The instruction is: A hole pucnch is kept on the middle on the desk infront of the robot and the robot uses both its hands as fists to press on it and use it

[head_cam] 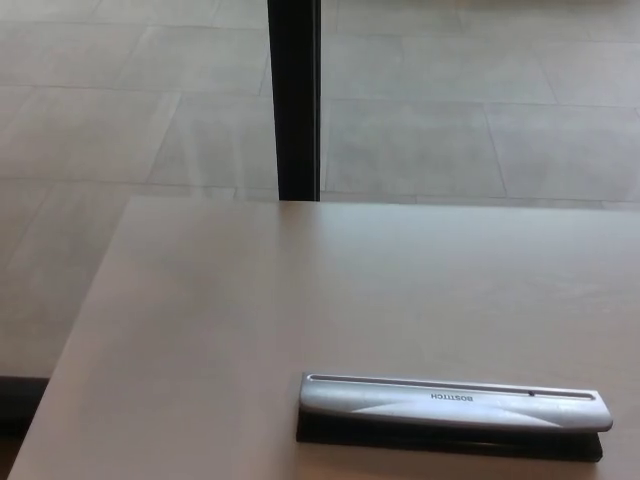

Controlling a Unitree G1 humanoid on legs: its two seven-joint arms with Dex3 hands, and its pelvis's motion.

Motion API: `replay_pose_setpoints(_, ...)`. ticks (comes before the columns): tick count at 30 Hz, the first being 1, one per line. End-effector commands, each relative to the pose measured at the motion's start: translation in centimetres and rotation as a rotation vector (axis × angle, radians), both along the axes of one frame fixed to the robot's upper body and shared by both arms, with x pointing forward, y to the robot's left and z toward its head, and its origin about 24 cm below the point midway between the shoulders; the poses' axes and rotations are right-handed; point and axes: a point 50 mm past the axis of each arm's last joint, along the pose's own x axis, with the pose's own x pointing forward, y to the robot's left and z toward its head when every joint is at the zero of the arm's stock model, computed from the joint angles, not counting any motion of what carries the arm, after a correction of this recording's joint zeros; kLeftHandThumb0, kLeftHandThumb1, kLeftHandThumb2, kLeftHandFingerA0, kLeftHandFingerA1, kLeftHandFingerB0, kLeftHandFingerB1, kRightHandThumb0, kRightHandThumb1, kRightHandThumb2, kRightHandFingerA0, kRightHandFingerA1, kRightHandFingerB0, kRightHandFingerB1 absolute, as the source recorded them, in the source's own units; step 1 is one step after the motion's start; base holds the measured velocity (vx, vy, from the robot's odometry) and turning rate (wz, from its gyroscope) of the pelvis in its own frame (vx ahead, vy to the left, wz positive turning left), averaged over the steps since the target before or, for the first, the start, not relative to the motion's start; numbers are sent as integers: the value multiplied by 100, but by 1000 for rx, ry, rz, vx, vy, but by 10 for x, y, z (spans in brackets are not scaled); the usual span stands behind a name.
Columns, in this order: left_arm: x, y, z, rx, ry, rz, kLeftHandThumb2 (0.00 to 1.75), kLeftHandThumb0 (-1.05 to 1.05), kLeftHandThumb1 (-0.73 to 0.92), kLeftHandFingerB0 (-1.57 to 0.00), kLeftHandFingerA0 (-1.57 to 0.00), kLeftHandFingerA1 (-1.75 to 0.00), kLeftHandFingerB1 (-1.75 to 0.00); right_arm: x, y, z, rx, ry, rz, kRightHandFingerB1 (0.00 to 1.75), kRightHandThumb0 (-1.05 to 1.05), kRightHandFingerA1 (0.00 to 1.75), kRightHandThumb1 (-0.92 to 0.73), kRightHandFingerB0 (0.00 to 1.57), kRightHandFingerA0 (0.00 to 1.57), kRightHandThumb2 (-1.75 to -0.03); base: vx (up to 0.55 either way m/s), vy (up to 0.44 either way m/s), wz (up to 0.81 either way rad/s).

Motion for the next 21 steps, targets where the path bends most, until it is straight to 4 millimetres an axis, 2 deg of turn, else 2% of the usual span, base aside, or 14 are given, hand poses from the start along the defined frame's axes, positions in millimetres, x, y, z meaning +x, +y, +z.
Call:
replay_pose_setpoints(1, 28, 43, 36, 177, -233, 342, 62, -42, 65, -66, -99, -60, -52, 17, -61, 58, -83, -399, -439, 34, -49, 65, -70, 32, 75, -61, 0, 0, 0)
replay_pose_setpoints(4, 50, 51, 50, 213, -317, 320, 60, -46, 63, -80, -101, -62, -55, 31, -69, 75, -127, -463, -438, 34, -47, 64, -73, 31, 68, -62, 0, 0, 0)
replay_pose_setpoints(6, 108, 62, 92, 297, -543, 299, 61, -44, 67, -60, -99, -52, -46, 59, -86, 113, -193, -584, -411, 38, -40, 62, -80, 42, 83, -64, 0, 0, 0)
replay_pose_setpoints(7, 124, 64, 106, 327, -592, 275, 67, -29, 66, -69, -100, -55, -48, 68, -87, 123, -196, -643, -403, 48, -34, 86, -80, 60, 95, -69, -6, -1, 9)
replay_pose_setpoints(9, 146, 65, 127, 369, -666, 242, 67, -29, 66, -69, -100, -55, -48, 80, -90, 141, -207, -732, -388, 48, -34, 86, -80, 60, 95, -69, 0, 0, 0)
replay_pose_setpoints(10, 172, 67, 152, 358, -784, 210, 77, -32, 61, -94, -113, -95, -55, 95, -92, 161, -241, -792, -350, 70, -27, 136, -68, 84, 101, -87, 0, 0, 0)
replay_pose_setpoints(11, 183, 65, 164, 355, -829, 187, 77, -32, 61, -94, -113, -95, -55, 100, -91, 169, -260, -847, -321, 70, -27, 136, -68, 84, 101, -87, 0, 0, 0)
replay_pose_setpoints(13, 216, 48, 207, 337, -1045, 141, 78, -47, 55, -112, -119, -126, -76, 119, -89, 195, -278, -943, -294, 94, -31, 166, -71, 86, 105, -86, 0, 0, 0)
replay_pose_setpoints(14, 238, 24, 242, 334, -1206, 87, 73, -50, 60, -101, -106, -145, -100, 134, -82, 215, -292, -1031, -245, 120, -40, 170, -67, 80, 124, -87, 0, 0, 0)
replay_pose_setpoints(16, 255, -3, 277, 344, -1308, 27, 67, -33, 71, -85, -87, -167, -99, 150, -71, 237, -295, -1132, -195, 134, -45, 175, -66, 81, 112, -94, 0, 0, 0)
replay_pose_setpoints(17, 263, -21, 295, 307, -1385, -29, 64, -26, 80, -61, -73, -171, -124, 160, -62, 249, -304, -1183, -132, 120, -58, 143, -54, 99, 135, -114, 0, 0, 0)
replay_pose_setpoints(18, 267, -35, 308, 309, -1436, -107, 76, -18, 81, -59, -76, -175, -132, 167, -53, 259, -326, -1209, -65, 143, -60, 175, -51, 95, 121, -109, 0, 0, 0)
replay_pose_setpoints(20, 270, -46, 316, 290, -1485, -154, 82, -19, 79, -61, -80, -175, -137, 173, -44, 268, -331, -1246, 4, 140, -72, 173, -48, 104, 123, -112, 0, 0, 0)
replay_pose_setpoints(21, 274, -69, 331, 245, -1580, -243, 86, -18, 76, -65, -84, -175, -139, 184, -22, 285, -328, -1311, 124, 124, -81, 155, -46, 114, 152, -119, 0, 0, 0)
